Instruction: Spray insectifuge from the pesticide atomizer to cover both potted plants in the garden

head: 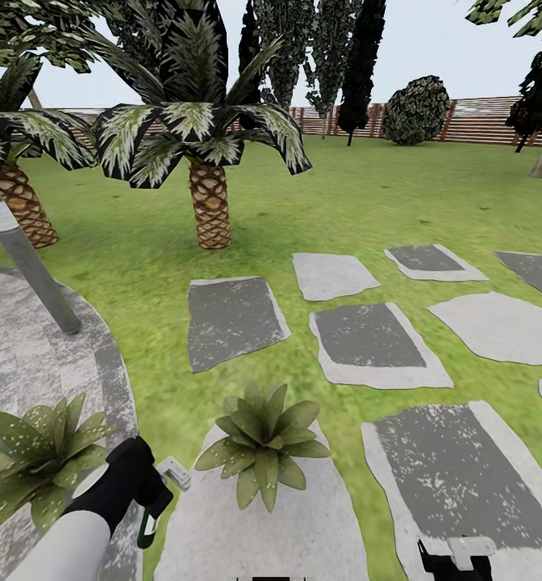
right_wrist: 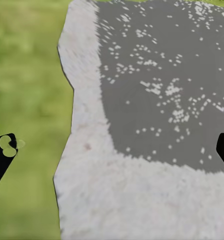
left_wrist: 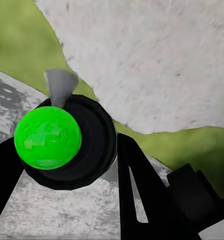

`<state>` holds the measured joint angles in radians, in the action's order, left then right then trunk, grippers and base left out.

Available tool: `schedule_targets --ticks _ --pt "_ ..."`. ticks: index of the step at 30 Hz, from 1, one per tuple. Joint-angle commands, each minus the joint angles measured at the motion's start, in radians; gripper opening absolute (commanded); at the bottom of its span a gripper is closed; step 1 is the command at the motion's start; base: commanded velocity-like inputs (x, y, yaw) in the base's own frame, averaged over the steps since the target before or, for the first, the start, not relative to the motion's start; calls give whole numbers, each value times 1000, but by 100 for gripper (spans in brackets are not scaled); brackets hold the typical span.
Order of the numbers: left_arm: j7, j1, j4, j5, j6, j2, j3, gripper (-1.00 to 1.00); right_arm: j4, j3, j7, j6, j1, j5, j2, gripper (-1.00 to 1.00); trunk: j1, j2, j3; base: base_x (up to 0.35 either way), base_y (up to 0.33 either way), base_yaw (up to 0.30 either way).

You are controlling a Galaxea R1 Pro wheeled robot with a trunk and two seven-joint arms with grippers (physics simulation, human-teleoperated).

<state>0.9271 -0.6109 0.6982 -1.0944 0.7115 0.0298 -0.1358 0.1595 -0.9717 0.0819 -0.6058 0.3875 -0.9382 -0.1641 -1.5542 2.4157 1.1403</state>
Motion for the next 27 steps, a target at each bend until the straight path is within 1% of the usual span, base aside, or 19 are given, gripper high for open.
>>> schedule_targets --ticks 1,4,5,6,7,9,11,13,17,20,22,27 --pt "8 0 2 -4 3 0 -4 -100 0 -8 9 -3 1 -1 0 100 0 0 1 0 0 0" --pt "6 0 1 4 3 3 -13 -100 0 -8 9 -3 1 -1 0 100 0 0 1 0 0 0" --pt "5 0 1 15 3 2 -21 -100 0 -8 9 -3 1 -1 0 100 0 0 1 0 0 0" --pt "1 0 1 32 2 0 -30 -100 0 -8 9 -3 1 -1 0 100 0 0 1 0 0 0" --pt "-40 0 1 57 2 -2 -37 -100 0 -8 9 -3 1 -1 0 100 0 0 1 0 0 0" --pt "-106 0 1 82 2 -7 -40 -100 0 -8 9 -3 1 -1 0 100 0 0 1 0 0 0" --pt "-129 0 0 94 2 -19 -40 -100 0 -8 9 -3 1 -1 0 100 0 0 1 0 0 0" --pt "-139 0 -14 98 1 -29 -39 -100 0 -8 9 -3 1 -1 0 100 0 0 1 0 0 0" --pt "-142 0 -47 97 -1 -31 -37 -100 0 -8 9 -3 1 -1 0 100 0 0 1 0 0 0" --pt "-143 0 -47 97 -1 -31 -37 -100 0 -8 9 -3 1 -1 0 100 0 0 1 -17 -9 0" --pt "-143 0 -43 97 0 -31 -40 -100 0 -8 10 -3 1 -1 0 100 0 0 1 -210 35 2" --pt "-157 0 -39 99 0 -33 -43 -100 0 -8 12 -3 1 -1 0 100 0 0 4 -43 147 168"
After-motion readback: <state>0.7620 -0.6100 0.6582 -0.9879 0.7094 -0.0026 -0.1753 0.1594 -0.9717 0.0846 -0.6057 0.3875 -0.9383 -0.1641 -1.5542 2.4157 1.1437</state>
